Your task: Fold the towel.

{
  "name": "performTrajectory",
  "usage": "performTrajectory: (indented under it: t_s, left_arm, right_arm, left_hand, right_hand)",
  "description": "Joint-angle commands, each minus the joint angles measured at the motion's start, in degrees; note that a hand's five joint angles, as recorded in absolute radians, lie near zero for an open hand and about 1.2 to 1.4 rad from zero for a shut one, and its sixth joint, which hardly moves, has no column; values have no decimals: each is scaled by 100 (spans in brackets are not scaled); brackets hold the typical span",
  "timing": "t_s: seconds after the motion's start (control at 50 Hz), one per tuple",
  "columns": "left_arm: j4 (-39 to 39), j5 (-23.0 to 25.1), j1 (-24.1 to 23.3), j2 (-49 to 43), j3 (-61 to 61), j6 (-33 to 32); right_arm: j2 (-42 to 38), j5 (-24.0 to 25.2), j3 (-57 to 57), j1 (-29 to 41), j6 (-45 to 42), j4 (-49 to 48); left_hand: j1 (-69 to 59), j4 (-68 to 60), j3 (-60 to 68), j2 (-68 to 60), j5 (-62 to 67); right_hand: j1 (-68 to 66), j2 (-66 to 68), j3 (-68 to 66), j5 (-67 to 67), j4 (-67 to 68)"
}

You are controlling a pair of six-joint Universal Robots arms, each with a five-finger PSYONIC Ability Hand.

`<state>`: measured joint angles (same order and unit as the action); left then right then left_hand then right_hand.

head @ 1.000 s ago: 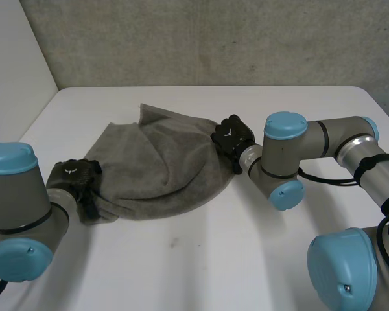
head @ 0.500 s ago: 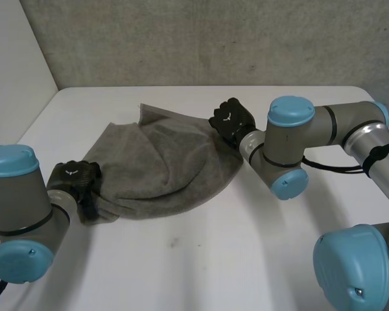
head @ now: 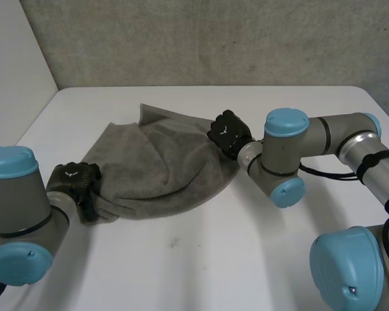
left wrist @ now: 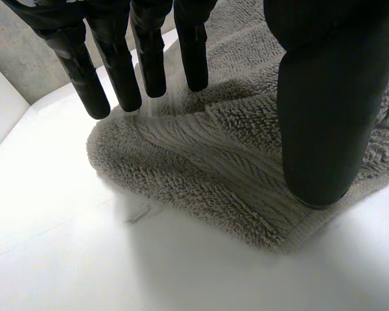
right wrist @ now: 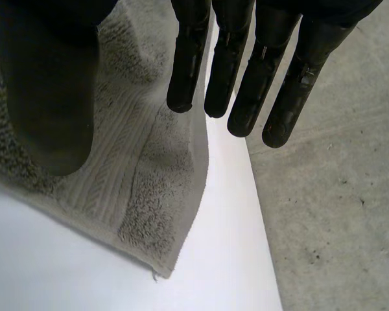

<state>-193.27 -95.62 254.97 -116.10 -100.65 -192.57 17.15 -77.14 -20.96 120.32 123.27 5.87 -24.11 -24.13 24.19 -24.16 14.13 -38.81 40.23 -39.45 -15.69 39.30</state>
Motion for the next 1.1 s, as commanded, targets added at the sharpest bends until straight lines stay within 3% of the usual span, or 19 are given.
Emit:
performTrajectory:
  t_s: [0.02, 0.14, 0.3, 0.34, 0.36, 0.38, 0.52, 0.54, 0.56, 0.88, 0.92, 0.98, 1.1]
  left_arm:
    - [0, 0, 0, 0, 1, 0]
    - [17, 0, 17, 26, -16, 0]
    - [17, 9, 26, 70, -60, 0]
    - [17, 9, 26, 70, -60, 0]
    - [17, 9, 26, 70, -69, 0]
    - [17, 9, 26, 70, -69, 0]
    - [17, 9, 26, 79, -78, 0]
    - [17, 9, 26, 88, -78, 0]
    - [17, 9, 26, 88, -78, 0]
    - [26, 0, 26, 105, -95, 0]
    - [26, 0, 26, 114, -95, 0]
    - [26, 0, 35, 123, -104, 0]
    - [17, 0, 35, 123, -122, 0]
  right_arm:
    - [-2, 59, -136, -9, -409, -24]
    - [34, 129, -145, -96, -374, 20]
    - [34, 252, -145, -246, 479, 29]
    - [34, 304, -136, -281, 662, 29]
    - [34, 305, -136, -281, 663, 29]
    - [42, 313, -128, -290, 698, 29]
    - [227, 340, -128, -404, 1665, 11]
    - [236, 322, -93, -413, 1926, 2]
    - [244, 288, -66, -422, 2146, 20]
    - [341, 278, -145, -597, 2456, 292]
    - [332, 287, -145, -597, 2456, 284]
    - [324, 313, -145, -606, 2456, 284]
    - [280, 375, -163, -606, 2448, 284]
  left_hand:
    - [-276, -273, 268, -271, 274]
    - [93, 96, -101, 98, -95]
    - [94, 97, -102, 99, -96]
    - [94, 97, -102, 99, -96]
    - [94, 97, -102, 99, -96]
    - [94, 97, -102, 99, -96]
    - [94, 97, -102, 99, -96]
    - [94, 97, -102, 99, -96]
    - [94, 97, -102, 99, -96]
    - [94, 97, -102, 99, -96]
    - [94, 97, -102, 99, -96]
    - [94, 97, -102, 99, -96]
    - [94, 97, -102, 99, -96]
  right_hand:
    - [97, -240, 161, -1215, -146]
    - [-71, -71, -7, -1383, 23]
    - [-1098, 955, -1033, -2409, 1049]
    - [-3023, 2880, -2958, -4334, 2974]
    - [-3032, 2889, -2968, -4343, 2983]
    - [-4109, 3966, -4044, -5420, 4060]
    - [-4119, 3977, -4055, -5431, 4070]
    - [-2110, 1968, -2046, -3422, 2061]
    - [807, -950, 871, -504, -856]
    - [517, -660, 581, -794, -566]
    - [-1189, 1046, -1125, -2500, 1140]
    - [-2288, 2145, -2224, -3599, 2239]
    - [-2612, 2469, -2548, -3923, 2563]
